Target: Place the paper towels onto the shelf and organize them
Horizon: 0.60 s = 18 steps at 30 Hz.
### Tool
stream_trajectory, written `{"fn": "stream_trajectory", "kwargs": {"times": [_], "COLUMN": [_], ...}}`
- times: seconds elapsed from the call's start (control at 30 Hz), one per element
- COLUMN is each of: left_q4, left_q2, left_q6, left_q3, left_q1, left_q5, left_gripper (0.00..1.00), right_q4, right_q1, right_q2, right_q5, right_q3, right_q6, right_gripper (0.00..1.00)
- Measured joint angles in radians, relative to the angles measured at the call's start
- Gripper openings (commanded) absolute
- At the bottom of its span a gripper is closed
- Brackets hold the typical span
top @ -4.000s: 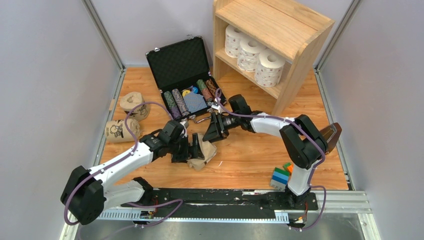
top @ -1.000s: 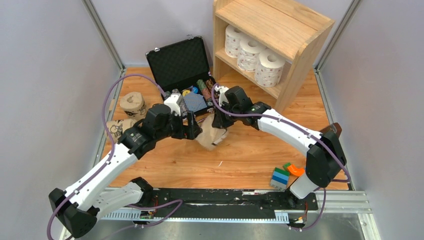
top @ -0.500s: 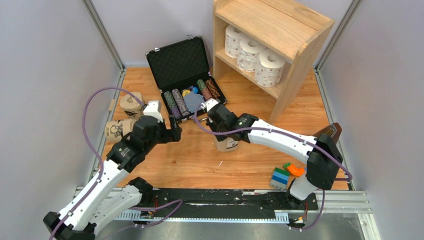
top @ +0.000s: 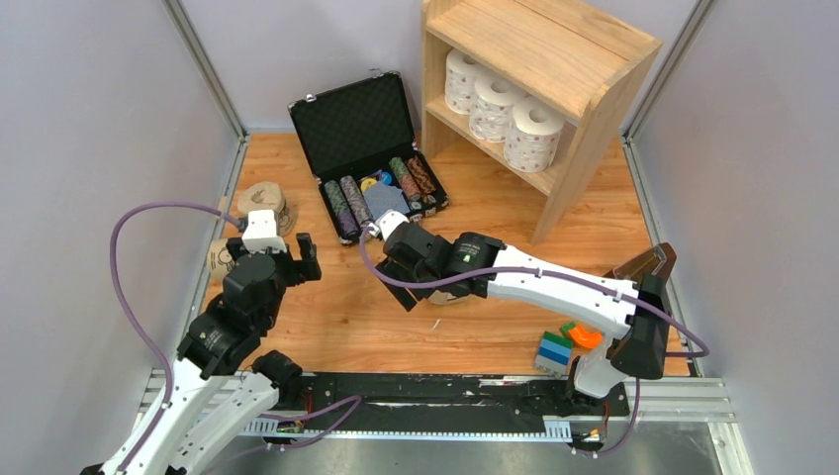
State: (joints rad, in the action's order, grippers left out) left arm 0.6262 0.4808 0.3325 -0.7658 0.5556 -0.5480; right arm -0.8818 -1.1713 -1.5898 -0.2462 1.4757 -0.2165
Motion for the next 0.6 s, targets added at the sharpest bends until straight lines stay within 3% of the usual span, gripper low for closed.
{"fn": "stream_trajectory", "kwargs": {"times": [0.13,0.23,0.6], "left_q4": [-0.014,-0.029,-0.051], "left_q2": [0.012,0.021,0.086], "left_q6": [-0.075,-0.108,-0.150], "left_q3": [0.000,0.000,0.002], "left_q1": [0.000,0.000,0.000], "left_q5": [-0.039,-0.055,-0.042], "left_gripper": [1.00,1.00,1.00], "right_q4": [-0.053,-0.096,-0.083], "right_q1": [0.004,0.029,0.179], "right_q2": [0.016,0.043,0.014], "right_q5": [-0.047,-0.076,-0.018], "right_q3": [0.057,0.057,0.013], "right_q6": [0.001,0.006,0.035], "right_gripper": [0.92,0.98,1.00]}}
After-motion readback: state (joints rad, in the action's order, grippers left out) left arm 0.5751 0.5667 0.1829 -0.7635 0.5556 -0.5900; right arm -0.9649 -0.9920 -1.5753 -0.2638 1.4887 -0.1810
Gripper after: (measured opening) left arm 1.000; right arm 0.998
